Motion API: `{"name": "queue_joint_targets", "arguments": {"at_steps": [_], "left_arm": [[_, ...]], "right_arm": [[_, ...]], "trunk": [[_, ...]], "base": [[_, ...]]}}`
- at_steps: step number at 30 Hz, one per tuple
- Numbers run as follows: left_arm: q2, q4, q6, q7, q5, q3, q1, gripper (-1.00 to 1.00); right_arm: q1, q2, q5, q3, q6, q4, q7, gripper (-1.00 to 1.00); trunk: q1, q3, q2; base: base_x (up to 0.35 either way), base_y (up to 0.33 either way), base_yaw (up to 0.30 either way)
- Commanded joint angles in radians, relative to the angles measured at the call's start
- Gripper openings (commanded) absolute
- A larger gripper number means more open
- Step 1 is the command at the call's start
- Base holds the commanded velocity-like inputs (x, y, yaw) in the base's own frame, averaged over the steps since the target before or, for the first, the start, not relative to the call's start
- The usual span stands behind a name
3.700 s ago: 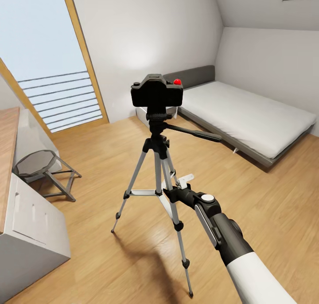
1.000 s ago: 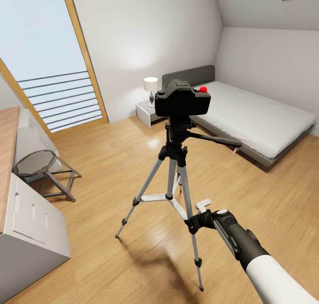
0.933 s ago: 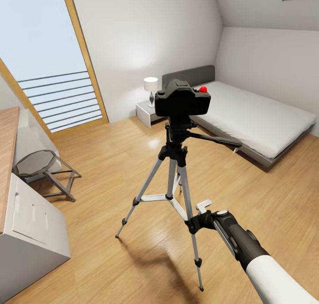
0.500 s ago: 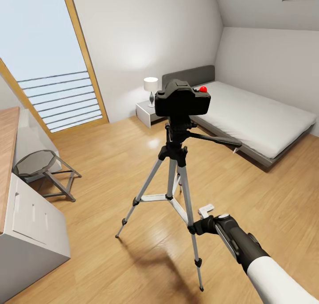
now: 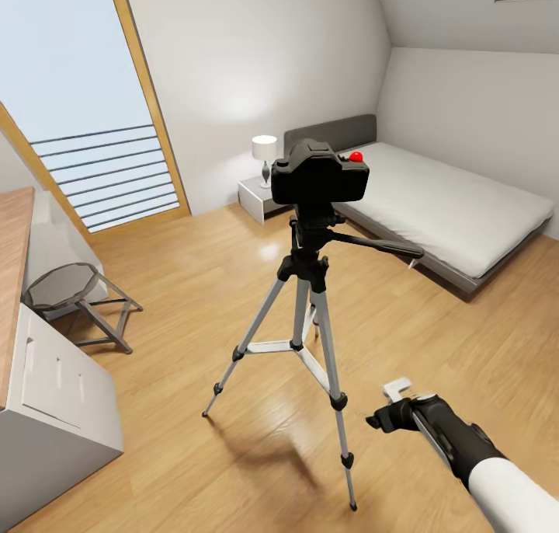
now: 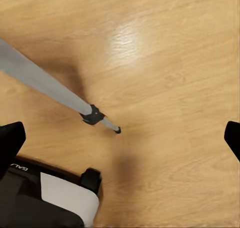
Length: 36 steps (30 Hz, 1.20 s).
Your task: Attach the digital camera to the camera tripod in the bedroom.
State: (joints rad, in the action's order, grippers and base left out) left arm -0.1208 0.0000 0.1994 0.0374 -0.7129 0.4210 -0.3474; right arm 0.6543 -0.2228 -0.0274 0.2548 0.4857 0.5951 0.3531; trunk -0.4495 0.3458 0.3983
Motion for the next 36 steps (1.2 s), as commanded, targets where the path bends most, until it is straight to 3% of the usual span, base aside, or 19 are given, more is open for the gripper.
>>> {"name": "queue_joint_targets", "arguments": {"at_steps": [1,8,24,27,36], "left_arm": [[0.000,0.000,0.003,0.002,-0.010,0.008,-0.001,1.00],[0.003,0.000,-0.004,0.002,-0.011,0.008,-0.001,1.00],[0.011,0.000,-0.055,0.002,-0.013,0.008,-0.001,1.00],[0.025,0.000,-0.056,0.002,-0.032,0.008,-0.001,1.00],[0.037,0.001,-0.057,0.002,-0.067,0.007,-0.001,1.00]], "right_arm": [[0.001,-0.010,-0.002,0.004,-0.010,-0.019,0.003,1.00],[0.001,-0.071,0.001,0.003,-0.128,-0.216,0.002,1.00],[0.001,-0.090,0.042,-0.036,-0.264,-0.540,-0.002,1.00],[0.001,-0.098,0.049,-0.041,-0.326,-0.607,-0.004,1.00],[-0.024,-0.116,0.055,-0.047,-0.357,-0.628,-0.006,1.00]], "trunk": [[-0.001,0.002,0.002],[-0.001,0.002,0.002],[-0.001,0.002,0.002],[-0.001,0.002,0.002],[-0.001,0.002,0.002]], "base": [[0.000,0.000,0.000],[0.000,0.000,0.000],[0.000,0.000,0.000],[0.000,0.000,0.000],[0.000,0.000,0.000]]}}
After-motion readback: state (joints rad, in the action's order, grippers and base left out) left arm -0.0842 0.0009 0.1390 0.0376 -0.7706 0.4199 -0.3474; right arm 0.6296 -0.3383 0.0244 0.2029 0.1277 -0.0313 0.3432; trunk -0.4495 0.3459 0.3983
